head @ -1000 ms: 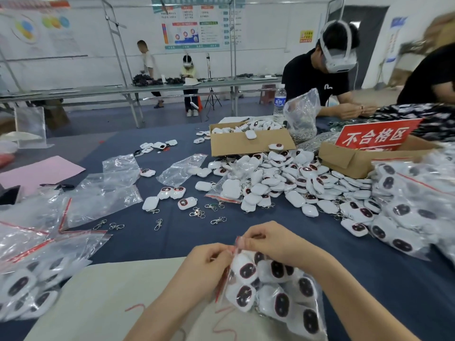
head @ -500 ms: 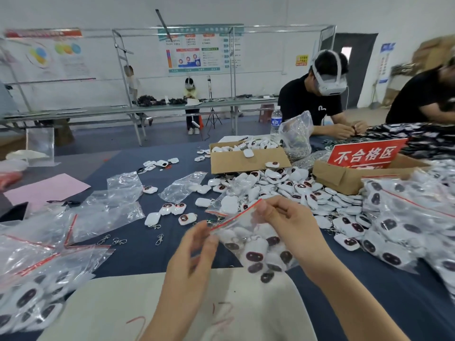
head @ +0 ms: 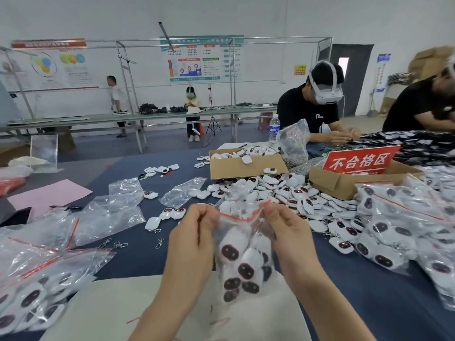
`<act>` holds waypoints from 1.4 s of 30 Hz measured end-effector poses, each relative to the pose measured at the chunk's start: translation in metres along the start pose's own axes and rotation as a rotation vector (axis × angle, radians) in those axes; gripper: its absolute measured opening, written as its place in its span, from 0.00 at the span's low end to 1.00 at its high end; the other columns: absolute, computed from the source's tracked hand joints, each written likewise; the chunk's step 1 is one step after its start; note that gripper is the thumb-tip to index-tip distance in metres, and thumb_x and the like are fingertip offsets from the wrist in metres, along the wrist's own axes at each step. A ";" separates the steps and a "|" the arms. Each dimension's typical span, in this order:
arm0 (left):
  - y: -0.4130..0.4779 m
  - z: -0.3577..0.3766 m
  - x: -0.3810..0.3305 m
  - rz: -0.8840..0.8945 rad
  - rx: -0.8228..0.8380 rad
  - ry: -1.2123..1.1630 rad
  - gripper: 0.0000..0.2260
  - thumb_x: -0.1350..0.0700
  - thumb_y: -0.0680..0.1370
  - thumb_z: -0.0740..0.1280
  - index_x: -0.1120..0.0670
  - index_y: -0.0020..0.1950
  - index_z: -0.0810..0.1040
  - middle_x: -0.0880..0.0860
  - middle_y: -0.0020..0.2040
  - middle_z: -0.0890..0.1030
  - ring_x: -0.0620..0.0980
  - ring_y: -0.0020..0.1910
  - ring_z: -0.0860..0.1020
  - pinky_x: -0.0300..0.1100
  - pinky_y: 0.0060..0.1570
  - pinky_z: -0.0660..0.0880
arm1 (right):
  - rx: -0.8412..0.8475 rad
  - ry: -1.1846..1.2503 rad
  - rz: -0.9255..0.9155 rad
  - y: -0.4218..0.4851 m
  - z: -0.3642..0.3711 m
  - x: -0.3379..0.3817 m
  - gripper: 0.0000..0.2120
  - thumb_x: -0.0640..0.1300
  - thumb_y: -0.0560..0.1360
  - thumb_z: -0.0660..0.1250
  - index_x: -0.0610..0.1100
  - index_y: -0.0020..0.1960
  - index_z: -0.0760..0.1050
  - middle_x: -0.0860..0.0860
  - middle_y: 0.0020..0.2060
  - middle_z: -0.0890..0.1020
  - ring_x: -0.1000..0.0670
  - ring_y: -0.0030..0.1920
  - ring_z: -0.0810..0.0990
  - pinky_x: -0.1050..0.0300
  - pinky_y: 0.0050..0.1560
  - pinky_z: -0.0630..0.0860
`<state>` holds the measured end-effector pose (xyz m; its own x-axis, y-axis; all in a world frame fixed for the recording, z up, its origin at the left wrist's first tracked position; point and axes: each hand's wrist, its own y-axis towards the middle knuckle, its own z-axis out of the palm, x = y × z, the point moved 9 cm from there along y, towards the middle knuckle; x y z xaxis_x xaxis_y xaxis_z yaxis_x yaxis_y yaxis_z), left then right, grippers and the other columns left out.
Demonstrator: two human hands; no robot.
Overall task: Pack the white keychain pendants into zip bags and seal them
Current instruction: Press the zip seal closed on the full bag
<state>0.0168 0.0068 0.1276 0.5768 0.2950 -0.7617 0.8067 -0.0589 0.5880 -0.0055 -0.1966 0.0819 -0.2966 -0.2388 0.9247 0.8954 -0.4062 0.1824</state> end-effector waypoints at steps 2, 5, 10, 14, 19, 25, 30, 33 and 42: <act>0.000 -0.002 0.008 -0.021 -0.026 -0.010 0.11 0.50 0.84 0.59 0.46 0.43 0.75 0.45 0.35 0.80 0.47 0.31 0.73 0.35 0.32 0.69 | -0.036 0.018 -0.008 -0.001 -0.002 -0.001 0.16 0.56 0.70 0.70 0.43 0.43 0.83 0.44 0.43 0.87 0.46 0.46 0.88 0.52 0.44 0.84; -0.004 -0.001 0.025 -0.097 -0.027 -0.013 0.11 0.55 0.86 0.59 0.50 0.44 0.75 0.43 0.31 0.76 0.45 0.28 0.68 0.35 0.31 0.67 | -0.030 -0.009 -0.007 -0.003 0.001 -0.006 0.11 0.53 0.74 0.69 0.45 0.41 0.82 0.47 0.43 0.87 0.47 0.48 0.88 0.47 0.50 0.83; -0.011 -0.003 0.028 -0.064 -0.024 -0.048 0.11 0.52 0.85 0.59 0.46 0.44 0.75 0.44 0.41 0.83 0.47 0.36 0.76 0.29 0.37 0.70 | -0.053 -0.033 -0.086 -0.005 -0.004 -0.005 0.09 0.55 0.71 0.71 0.51 0.40 0.84 0.49 0.41 0.87 0.49 0.45 0.88 0.51 0.46 0.85; -0.003 0.013 0.069 -0.279 -0.058 -0.201 0.10 0.46 0.84 0.62 0.45 0.45 0.78 0.43 0.39 0.83 0.41 0.39 0.79 0.30 0.42 0.73 | -0.044 -0.099 -0.051 0.008 -0.005 -0.025 0.10 0.57 0.71 0.71 0.51 0.42 0.84 0.48 0.40 0.87 0.50 0.40 0.86 0.59 0.42 0.83; -0.034 0.072 0.148 -0.799 0.058 -0.616 0.09 0.50 0.82 0.67 0.54 0.51 0.84 0.59 0.47 0.87 0.55 0.41 0.84 0.52 0.47 0.78 | -0.109 -0.216 0.105 0.023 -0.018 -0.083 0.10 0.50 0.79 0.69 0.46 0.44 0.84 0.46 0.38 0.87 0.45 0.41 0.87 0.53 0.44 0.83; -0.027 0.075 0.166 -0.788 0.076 -0.651 0.08 0.60 0.80 0.70 0.55 0.59 0.83 0.60 0.49 0.86 0.55 0.44 0.84 0.49 0.46 0.82 | -0.013 -0.224 0.277 0.033 -0.021 -0.113 0.09 0.52 0.78 0.70 0.49 0.46 0.86 0.43 0.43 0.87 0.46 0.40 0.86 0.50 0.45 0.84; -0.028 0.073 0.166 -0.759 0.016 -0.672 0.09 0.60 0.79 0.71 0.54 0.59 0.82 0.59 0.46 0.86 0.52 0.40 0.83 0.48 0.45 0.80 | 0.057 -0.189 0.326 0.032 -0.019 -0.118 0.09 0.52 0.76 0.72 0.48 0.48 0.86 0.42 0.44 0.88 0.43 0.41 0.86 0.47 0.48 0.83; -0.031 0.078 0.167 -0.779 0.098 -0.663 0.09 0.55 0.79 0.71 0.58 0.55 0.85 0.61 0.47 0.86 0.55 0.42 0.84 0.49 0.46 0.80 | 0.051 -0.114 0.293 0.032 -0.017 -0.113 0.11 0.52 0.78 0.70 0.46 0.49 0.86 0.41 0.47 0.87 0.39 0.46 0.87 0.46 0.49 0.83; -0.032 0.082 0.165 -0.760 0.183 -0.738 0.09 0.50 0.78 0.71 0.56 0.49 0.86 0.61 0.48 0.86 0.54 0.41 0.83 0.46 0.42 0.81 | 0.160 -0.023 0.373 0.019 0.005 -0.111 0.19 0.59 0.78 0.64 0.46 0.52 0.85 0.41 0.52 0.87 0.41 0.52 0.86 0.53 0.48 0.84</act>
<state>0.0964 -0.0211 -0.0389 -0.1984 -0.3306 -0.9227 0.9584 -0.2623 -0.1122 0.0460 -0.1738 -0.0159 0.0639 -0.3233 0.9441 0.9811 -0.1526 -0.1186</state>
